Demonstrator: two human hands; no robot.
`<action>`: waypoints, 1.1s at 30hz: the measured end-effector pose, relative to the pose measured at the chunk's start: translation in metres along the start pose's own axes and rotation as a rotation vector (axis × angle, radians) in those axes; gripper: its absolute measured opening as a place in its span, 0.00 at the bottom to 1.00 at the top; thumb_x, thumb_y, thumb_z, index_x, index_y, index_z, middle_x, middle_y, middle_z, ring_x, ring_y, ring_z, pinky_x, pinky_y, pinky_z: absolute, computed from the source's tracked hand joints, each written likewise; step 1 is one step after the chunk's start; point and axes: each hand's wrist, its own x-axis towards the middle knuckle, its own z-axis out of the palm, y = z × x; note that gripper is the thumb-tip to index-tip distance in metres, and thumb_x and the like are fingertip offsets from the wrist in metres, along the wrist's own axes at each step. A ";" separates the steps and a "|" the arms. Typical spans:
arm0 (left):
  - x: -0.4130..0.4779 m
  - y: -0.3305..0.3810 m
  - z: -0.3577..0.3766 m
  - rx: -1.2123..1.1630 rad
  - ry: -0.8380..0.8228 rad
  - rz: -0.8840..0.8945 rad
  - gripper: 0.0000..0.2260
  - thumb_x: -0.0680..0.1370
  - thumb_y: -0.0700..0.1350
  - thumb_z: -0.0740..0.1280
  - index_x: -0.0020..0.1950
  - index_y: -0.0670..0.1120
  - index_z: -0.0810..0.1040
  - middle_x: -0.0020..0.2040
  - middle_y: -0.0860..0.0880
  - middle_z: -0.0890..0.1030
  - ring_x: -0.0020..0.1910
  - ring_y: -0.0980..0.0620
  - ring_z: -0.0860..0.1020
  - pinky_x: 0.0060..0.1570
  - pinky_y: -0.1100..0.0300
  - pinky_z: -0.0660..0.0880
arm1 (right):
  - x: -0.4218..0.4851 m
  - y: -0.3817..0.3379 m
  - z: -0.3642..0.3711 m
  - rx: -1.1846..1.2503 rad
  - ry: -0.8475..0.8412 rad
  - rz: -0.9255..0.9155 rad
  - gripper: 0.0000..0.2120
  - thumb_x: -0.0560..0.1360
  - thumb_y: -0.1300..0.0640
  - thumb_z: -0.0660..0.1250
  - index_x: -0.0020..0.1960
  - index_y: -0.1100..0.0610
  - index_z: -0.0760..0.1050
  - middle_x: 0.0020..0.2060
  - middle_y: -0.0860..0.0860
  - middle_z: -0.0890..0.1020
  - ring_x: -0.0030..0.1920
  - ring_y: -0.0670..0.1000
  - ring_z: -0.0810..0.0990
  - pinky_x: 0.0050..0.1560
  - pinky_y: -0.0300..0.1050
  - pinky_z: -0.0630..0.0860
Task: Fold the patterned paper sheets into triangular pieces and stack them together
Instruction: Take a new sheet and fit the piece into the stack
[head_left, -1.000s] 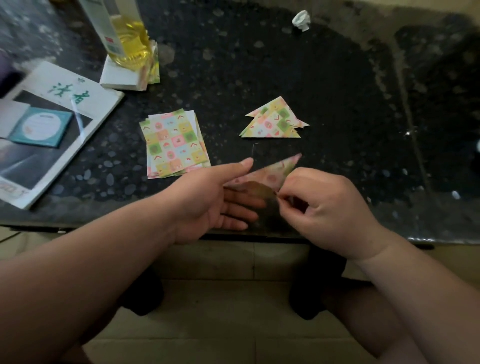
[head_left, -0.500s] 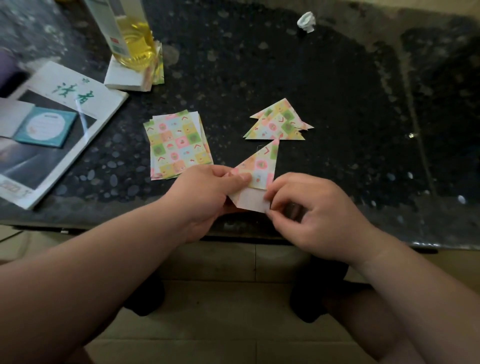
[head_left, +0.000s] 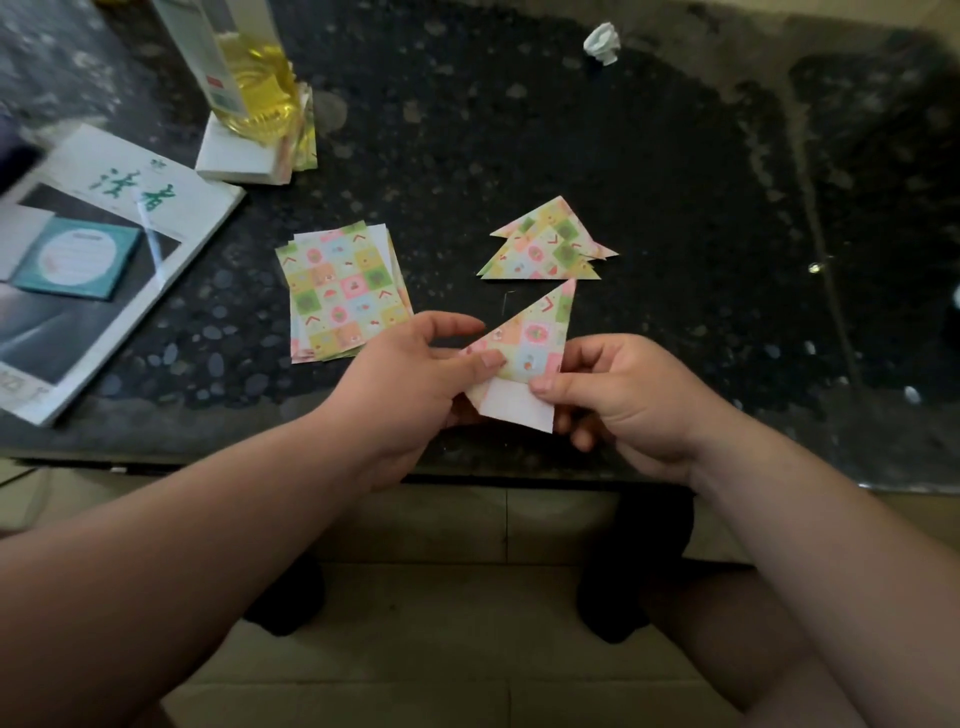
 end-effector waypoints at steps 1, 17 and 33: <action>0.001 0.000 -0.001 -0.025 0.019 0.002 0.13 0.78 0.37 0.72 0.60 0.46 0.76 0.49 0.42 0.86 0.48 0.44 0.87 0.47 0.48 0.83 | 0.000 -0.001 0.000 0.003 0.008 0.007 0.03 0.77 0.65 0.71 0.50 0.63 0.82 0.40 0.56 0.85 0.31 0.47 0.77 0.24 0.37 0.70; 0.003 0.004 -0.008 -0.187 -0.159 0.034 0.14 0.76 0.26 0.67 0.55 0.40 0.85 0.58 0.41 0.85 0.57 0.46 0.84 0.55 0.55 0.80 | 0.002 -0.009 -0.005 0.336 -0.049 -0.136 0.23 0.66 0.66 0.72 0.60 0.58 0.77 0.51 0.57 0.87 0.45 0.51 0.86 0.33 0.39 0.75; 0.007 0.005 -0.014 0.374 0.162 0.138 0.04 0.81 0.44 0.70 0.54 0.47 0.83 0.38 0.51 0.86 0.35 0.56 0.84 0.39 0.62 0.80 | 0.005 -0.008 0.007 -0.037 0.230 -0.154 0.22 0.76 0.62 0.75 0.63 0.46 0.70 0.42 0.51 0.88 0.42 0.52 0.88 0.42 0.50 0.84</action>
